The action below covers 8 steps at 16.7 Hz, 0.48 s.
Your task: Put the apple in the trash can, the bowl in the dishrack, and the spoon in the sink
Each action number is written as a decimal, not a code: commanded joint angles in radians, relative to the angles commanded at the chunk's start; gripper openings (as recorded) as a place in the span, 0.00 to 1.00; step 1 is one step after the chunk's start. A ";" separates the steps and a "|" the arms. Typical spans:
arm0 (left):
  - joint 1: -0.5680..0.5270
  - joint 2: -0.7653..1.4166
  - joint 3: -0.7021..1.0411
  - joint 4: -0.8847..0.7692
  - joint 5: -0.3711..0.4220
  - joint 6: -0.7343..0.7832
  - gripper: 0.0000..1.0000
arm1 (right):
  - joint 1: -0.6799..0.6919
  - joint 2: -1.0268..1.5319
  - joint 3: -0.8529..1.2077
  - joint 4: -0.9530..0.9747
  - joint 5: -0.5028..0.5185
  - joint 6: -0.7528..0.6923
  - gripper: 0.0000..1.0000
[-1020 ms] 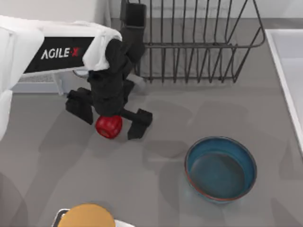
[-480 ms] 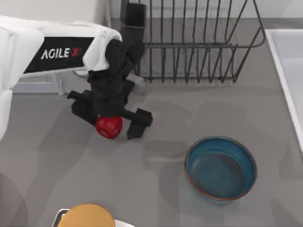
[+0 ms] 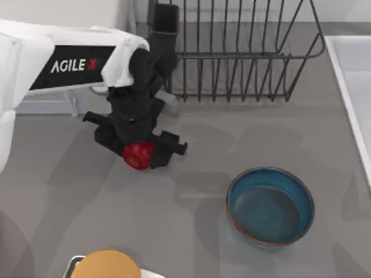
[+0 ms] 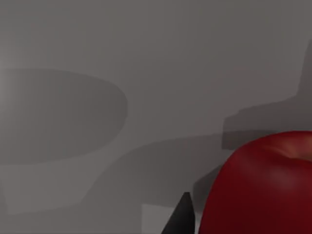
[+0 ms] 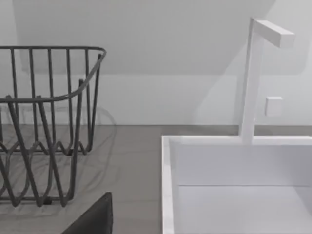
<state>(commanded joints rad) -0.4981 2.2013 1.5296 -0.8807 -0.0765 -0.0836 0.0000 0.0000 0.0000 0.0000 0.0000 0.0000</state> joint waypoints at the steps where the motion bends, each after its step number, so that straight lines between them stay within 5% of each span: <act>1: 0.000 0.000 0.000 0.000 0.000 0.000 0.00 | 0.000 0.000 0.000 0.000 0.000 0.000 1.00; 8: -0.006 -0.015 0.004 -0.004 0.019 -0.007 0.00 | 0.000 0.000 0.000 0.000 0.000 0.000 1.00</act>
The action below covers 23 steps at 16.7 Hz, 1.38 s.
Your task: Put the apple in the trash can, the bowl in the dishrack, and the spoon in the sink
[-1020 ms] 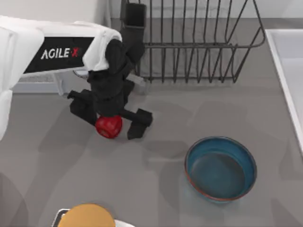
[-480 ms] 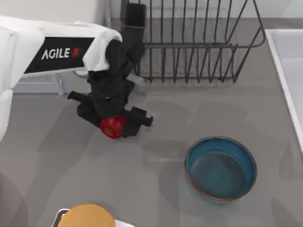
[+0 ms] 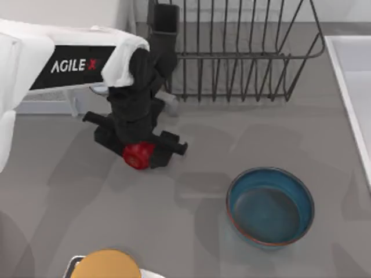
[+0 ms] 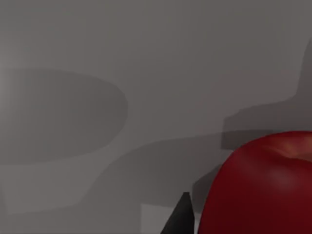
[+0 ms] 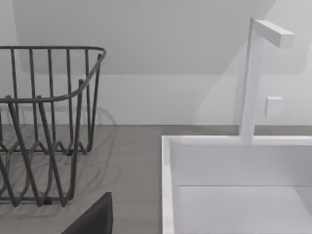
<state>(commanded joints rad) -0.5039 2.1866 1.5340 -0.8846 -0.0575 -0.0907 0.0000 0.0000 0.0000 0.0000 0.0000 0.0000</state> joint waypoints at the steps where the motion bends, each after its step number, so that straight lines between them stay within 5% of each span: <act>1: 0.000 -0.001 0.003 -0.002 -0.001 0.000 0.00 | 0.000 0.000 0.000 0.000 0.000 0.000 1.00; 11: -0.002 -0.082 0.245 -0.342 -0.003 -0.004 0.00 | 0.000 0.000 0.000 0.000 0.000 0.000 1.00; 18: -0.001 -0.093 0.256 -0.351 -0.001 -0.011 0.00 | 0.000 0.000 0.000 0.000 0.000 0.000 1.00; 23: -0.004 -0.171 0.209 -0.337 0.010 -0.214 0.00 | 0.000 0.000 0.000 0.000 0.000 0.000 1.00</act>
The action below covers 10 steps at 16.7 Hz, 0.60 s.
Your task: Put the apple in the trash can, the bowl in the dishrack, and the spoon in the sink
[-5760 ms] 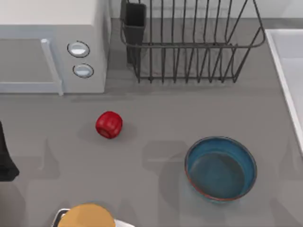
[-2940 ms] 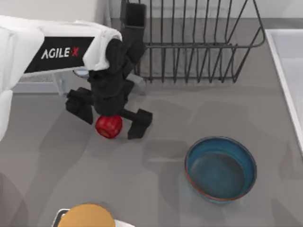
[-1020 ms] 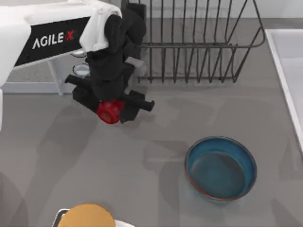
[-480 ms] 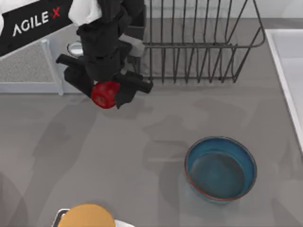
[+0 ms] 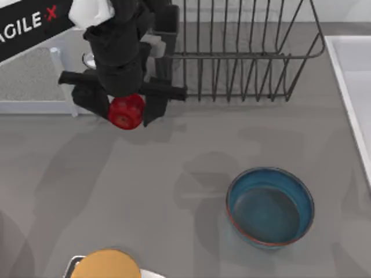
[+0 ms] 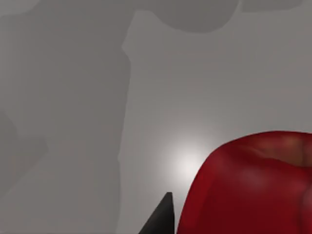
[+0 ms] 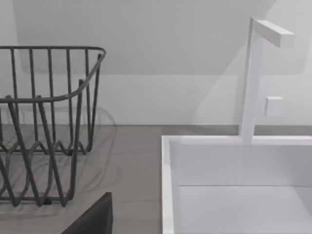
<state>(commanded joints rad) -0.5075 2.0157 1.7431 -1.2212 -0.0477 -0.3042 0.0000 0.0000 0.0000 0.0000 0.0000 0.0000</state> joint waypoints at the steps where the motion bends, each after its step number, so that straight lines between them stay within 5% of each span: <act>1: 0.002 -0.022 -0.016 0.001 0.002 -0.073 0.00 | 0.000 0.000 0.000 0.000 0.000 0.000 1.00; 5: 0.031 -0.108 -0.098 -0.014 0.000 -0.466 0.00 | 0.000 0.000 0.000 0.000 0.000 0.000 1.00; 10: 0.115 -0.203 -0.230 -0.070 -0.036 -1.155 0.00 | 0.000 0.000 0.000 0.000 0.000 0.000 1.00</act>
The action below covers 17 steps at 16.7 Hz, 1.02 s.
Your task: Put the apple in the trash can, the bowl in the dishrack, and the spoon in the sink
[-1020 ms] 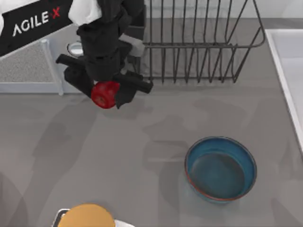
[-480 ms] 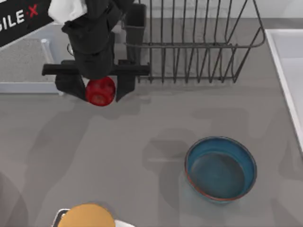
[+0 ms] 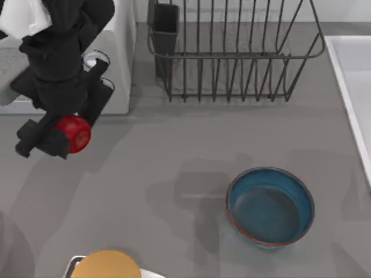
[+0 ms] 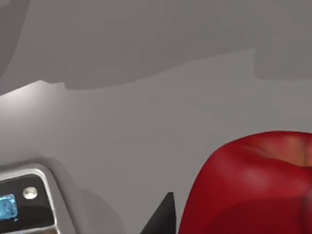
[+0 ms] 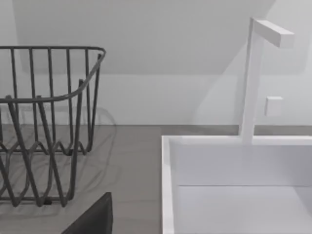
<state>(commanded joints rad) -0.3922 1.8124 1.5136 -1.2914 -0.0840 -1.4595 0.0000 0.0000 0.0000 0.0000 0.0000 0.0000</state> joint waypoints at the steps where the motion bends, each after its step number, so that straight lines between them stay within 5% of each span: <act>1: 0.023 -0.015 -0.026 -0.015 -0.013 -0.149 0.00 | 0.000 0.000 0.000 0.000 0.000 0.000 1.00; 9: 0.253 -0.131 -0.184 -0.129 -0.162 -1.164 0.00 | 0.000 0.000 0.000 0.000 0.000 0.000 1.00; 17: 0.437 -0.222 -0.202 -0.172 -0.278 -1.636 0.00 | 0.000 0.000 0.000 0.000 0.000 0.000 1.00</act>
<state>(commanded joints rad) 0.0451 1.5900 1.3113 -1.4631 -0.3624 -3.0958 0.0000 0.0000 0.0000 0.0000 0.0000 0.0000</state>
